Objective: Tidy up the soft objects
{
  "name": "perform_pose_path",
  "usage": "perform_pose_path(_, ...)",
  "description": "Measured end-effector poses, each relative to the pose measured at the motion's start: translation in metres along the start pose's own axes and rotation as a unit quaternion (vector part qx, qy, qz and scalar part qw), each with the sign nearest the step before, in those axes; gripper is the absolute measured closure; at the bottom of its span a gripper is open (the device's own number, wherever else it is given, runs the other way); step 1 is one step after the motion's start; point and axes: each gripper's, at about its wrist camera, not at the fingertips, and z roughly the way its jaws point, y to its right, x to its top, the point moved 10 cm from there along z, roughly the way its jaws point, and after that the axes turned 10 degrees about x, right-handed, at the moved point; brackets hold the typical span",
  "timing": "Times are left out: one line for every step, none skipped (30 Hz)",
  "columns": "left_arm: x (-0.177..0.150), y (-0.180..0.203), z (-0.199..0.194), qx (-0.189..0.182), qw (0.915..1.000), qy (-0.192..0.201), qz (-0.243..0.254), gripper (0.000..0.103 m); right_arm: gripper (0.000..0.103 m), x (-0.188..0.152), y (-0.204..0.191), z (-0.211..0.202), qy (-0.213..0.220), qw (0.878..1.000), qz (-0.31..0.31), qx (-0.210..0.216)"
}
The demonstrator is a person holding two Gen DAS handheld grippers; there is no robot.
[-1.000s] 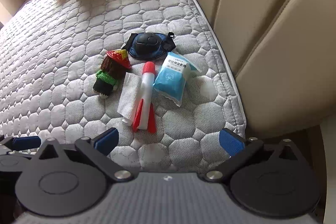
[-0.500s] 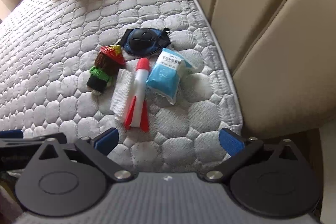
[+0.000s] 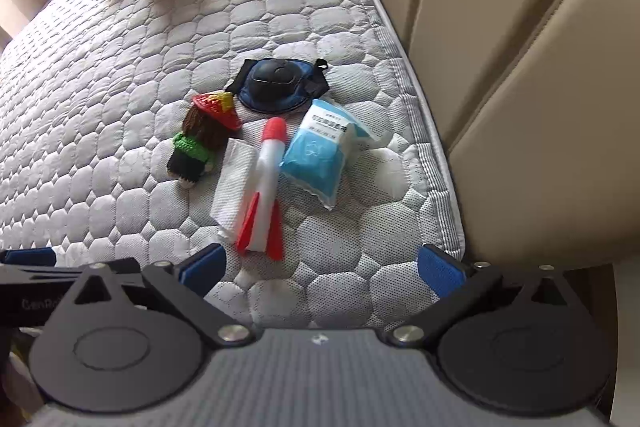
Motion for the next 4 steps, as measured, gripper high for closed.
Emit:
perform_pose_path(0.0002, 0.0011, 0.0006, 0.0, 1.0, -0.001, 0.002, 0.0, 0.0, -0.0001, 0.0013, 0.0002, 0.0, 1.0, 0.001, -0.001)
perform_pose_path(0.0004, 0.0024, 0.0012, 0.001, 1.0, -0.001, 0.004, 0.0, 0.0, -0.0003, 0.0026, 0.0005, -0.001, 1.0, 0.001, -0.001)
perform_pose_path(0.0002, 0.0042, 0.0017, 0.002, 1.0, -0.001, 0.008, 0.0, 0.0, -0.0007, 0.0036, 0.0009, -0.002, 1.0, 0.002, -0.002)
perform_pose_path(0.0, 0.0058, 0.0025, 0.003, 0.9999, -0.003, 0.012, 0.0, 0.0, -0.0012, 0.0047, 0.0015, -0.004, 1.0, 0.004, -0.002)
